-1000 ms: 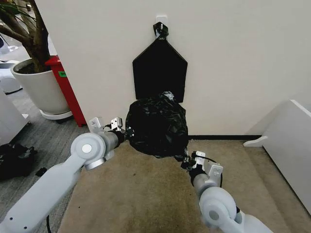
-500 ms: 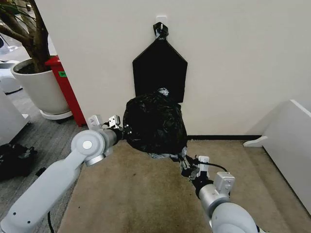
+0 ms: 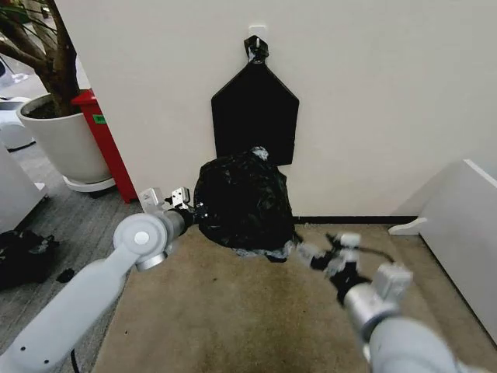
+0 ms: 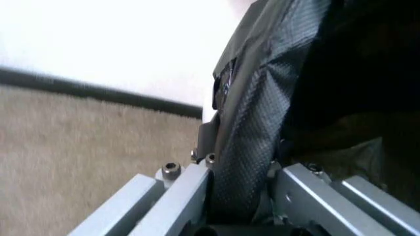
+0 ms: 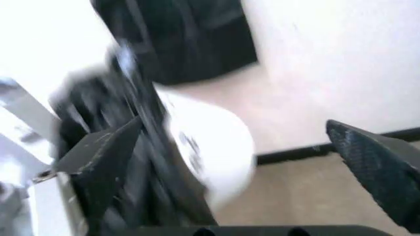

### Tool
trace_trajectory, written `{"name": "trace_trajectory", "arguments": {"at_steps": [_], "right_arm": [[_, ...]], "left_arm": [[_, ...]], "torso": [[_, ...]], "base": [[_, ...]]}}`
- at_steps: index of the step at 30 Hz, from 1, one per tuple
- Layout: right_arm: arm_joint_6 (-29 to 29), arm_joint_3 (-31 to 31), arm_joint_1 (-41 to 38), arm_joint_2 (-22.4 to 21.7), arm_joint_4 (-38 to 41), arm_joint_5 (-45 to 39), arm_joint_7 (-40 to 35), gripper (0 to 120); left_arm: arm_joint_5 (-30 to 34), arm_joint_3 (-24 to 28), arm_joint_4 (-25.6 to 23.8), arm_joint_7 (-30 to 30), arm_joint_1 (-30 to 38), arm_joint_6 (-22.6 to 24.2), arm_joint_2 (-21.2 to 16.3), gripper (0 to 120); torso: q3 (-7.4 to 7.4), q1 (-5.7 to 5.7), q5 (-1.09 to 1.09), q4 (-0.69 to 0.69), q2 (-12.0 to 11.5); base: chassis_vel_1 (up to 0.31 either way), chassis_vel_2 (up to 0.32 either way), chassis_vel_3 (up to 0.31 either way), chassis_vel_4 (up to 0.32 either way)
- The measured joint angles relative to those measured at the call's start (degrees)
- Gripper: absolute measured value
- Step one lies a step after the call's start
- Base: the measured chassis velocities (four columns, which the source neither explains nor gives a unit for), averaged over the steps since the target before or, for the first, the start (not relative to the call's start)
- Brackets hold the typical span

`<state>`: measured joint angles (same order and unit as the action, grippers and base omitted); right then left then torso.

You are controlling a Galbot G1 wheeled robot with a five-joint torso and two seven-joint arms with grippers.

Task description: Place the garbage bag over the trash bin.

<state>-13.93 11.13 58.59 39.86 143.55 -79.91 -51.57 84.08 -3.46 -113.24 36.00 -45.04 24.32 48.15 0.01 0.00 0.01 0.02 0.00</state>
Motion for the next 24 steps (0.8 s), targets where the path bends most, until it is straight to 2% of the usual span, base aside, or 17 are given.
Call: {"name": "trace_trajectory", "arguments": {"at_steps": [1,3,6,11,18,24], "right_arm": [[0.0,0.0,0.0,0.0,0.0,0.0,0.0,98],[0.0,4.6,-6.4,-0.4,0.0,-12.8,-0.2,100],[-0.1,8.2,-9.5,-0.8,-1.9,-23.7,6.4,100],[-0.1,7.2,-11.9,0.9,-6.1,-31.0,12.3,100],[-2.8,2.0,-13.7,2.4,-12.8,-28.3,20.6,100],[-3.2,-1.2,-14.8,3.9,-15.3,-22.7,22.3,100]], "left_arm": [[0.0,0.0,0.0,0.0,0.0,0.0,0.0,0],[-4.5,0.4,0.6,-4.6,-0.9,-1.4,-0.6,0],[-8.6,0.6,1.2,-9.5,-1.9,-3.9,-1.4,0],[-11.7,0.8,1.2,-13.9,-2.9,-6.5,-2.0,0],[-14.0,0.9,1.0,-17.9,-3.4,-8.2,-3.4,0],[-15.2,1.0,0.3,-18.9,-3.8,-8.3,-3.8,0]], "torso": [[0.0,0.0,0.0,0.0,0.0],[0.0,0.0,-0.02,0.01,0.0],[0.0,0.0,-0.03,-0.01,0.0],[0.0,0.0,-0.01,-0.03,0.0],[0.0,0.0,-0.01,-0.02,0.0],[0.0,0.0,-0.02,-0.01,0.0]], "base": [[0.0,0.0,0.0,0.0],[0.0,0.0,0.0,0.0],[0.0,0.0,0.0,0.0],[0.0,0.0,0.0,0.0],[0.0,0.0,0.0,0.0],[0.0,0.0,0.0,0.0]]}}
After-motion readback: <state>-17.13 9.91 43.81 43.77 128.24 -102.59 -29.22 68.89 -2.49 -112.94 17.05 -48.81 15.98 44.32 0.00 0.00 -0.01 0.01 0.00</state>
